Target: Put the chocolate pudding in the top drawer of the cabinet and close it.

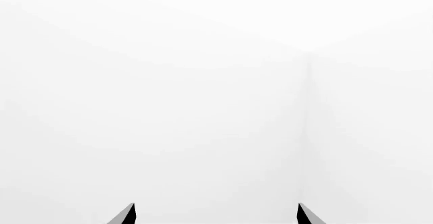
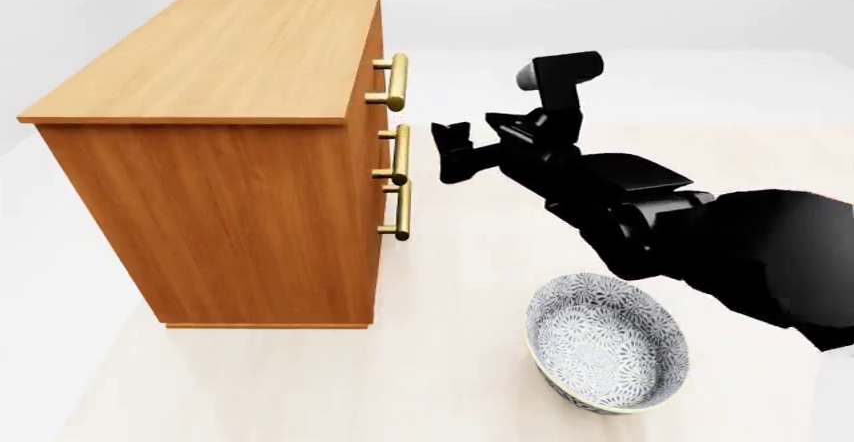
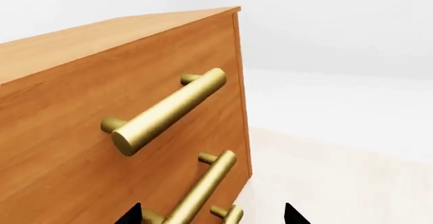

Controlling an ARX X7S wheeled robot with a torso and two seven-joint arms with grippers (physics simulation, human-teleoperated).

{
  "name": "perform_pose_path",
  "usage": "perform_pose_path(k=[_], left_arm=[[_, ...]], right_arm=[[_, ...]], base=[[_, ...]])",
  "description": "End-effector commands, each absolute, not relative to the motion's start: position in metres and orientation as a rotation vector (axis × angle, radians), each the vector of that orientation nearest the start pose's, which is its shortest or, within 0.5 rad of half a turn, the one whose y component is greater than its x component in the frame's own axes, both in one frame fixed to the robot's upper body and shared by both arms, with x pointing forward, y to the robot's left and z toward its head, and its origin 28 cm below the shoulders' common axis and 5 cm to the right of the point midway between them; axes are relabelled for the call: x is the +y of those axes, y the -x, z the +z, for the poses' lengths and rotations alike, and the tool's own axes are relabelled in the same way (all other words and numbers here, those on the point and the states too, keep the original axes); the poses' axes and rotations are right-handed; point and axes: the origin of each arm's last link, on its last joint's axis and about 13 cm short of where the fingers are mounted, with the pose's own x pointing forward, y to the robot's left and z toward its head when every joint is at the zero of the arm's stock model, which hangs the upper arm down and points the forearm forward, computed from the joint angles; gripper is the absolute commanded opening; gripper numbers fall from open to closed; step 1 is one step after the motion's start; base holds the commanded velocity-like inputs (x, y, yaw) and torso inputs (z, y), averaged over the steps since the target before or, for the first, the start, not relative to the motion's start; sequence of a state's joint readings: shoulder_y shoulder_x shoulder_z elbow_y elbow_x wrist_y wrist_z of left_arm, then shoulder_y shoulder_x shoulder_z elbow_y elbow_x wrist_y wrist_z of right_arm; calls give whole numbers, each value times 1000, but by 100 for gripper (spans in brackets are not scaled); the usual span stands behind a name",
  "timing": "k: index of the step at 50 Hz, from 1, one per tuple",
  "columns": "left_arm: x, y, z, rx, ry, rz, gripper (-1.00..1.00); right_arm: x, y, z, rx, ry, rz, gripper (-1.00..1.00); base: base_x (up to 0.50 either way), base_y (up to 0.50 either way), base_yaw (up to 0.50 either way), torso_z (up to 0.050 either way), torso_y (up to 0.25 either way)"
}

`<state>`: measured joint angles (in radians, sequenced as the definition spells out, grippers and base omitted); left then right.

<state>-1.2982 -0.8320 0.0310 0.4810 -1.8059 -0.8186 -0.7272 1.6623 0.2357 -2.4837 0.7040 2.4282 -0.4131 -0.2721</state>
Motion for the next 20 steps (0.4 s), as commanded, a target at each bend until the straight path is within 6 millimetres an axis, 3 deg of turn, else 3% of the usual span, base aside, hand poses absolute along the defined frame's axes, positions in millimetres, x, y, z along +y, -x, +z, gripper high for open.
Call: perform_pose_path(k=[1,9,20], left_arm=[[271,-187,385,-459,221,-390,100],[271,-185,384,-468,223,-390,100],[273,-183,375,-484,212,-358,100]], right_arm=[[-122,-362,205,124,-118,499,100],[-140,-315,218,81,-95,451,100],[-150,-271,242,4,-62,396,100]], base=[[0,0,0,0,0],[0,0,0,0,0],[0,0,0,0,0]])
